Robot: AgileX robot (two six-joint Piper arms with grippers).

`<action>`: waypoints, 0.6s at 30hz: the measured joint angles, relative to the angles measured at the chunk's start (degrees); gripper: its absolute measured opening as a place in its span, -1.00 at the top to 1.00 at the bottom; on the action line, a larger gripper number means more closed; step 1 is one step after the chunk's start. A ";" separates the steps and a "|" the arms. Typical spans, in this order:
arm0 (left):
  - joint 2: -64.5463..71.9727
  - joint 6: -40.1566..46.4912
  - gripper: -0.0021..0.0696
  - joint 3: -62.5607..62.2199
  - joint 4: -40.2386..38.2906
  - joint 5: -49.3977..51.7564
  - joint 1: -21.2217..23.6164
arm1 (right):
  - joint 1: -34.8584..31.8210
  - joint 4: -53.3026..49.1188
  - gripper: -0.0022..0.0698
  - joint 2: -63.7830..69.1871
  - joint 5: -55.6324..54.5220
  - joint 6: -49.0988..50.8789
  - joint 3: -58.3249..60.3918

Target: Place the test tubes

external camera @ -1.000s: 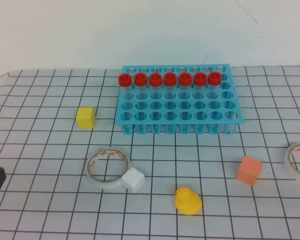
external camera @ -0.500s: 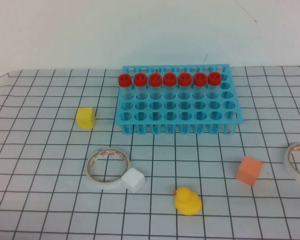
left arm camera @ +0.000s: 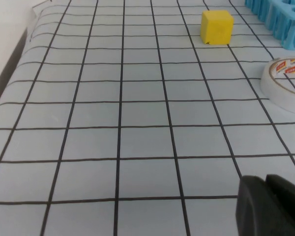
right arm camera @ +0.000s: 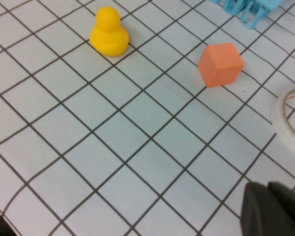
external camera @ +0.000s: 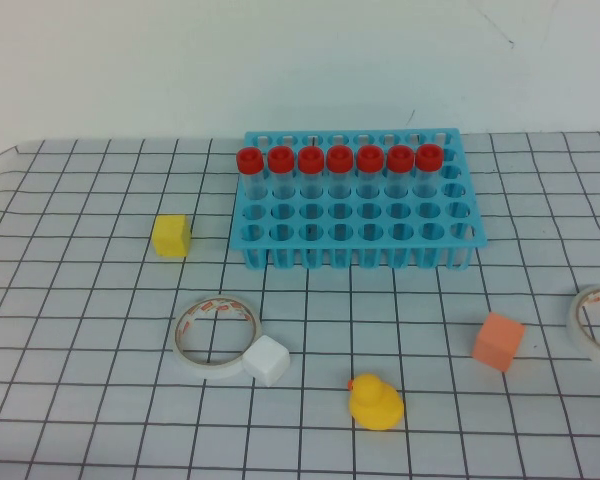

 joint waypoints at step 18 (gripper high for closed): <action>0.00 1.48 0.94 0.00 -0.13 0.13 0.00 | 0.00 0.09 0.94 0.00 0.00 0.00 0.00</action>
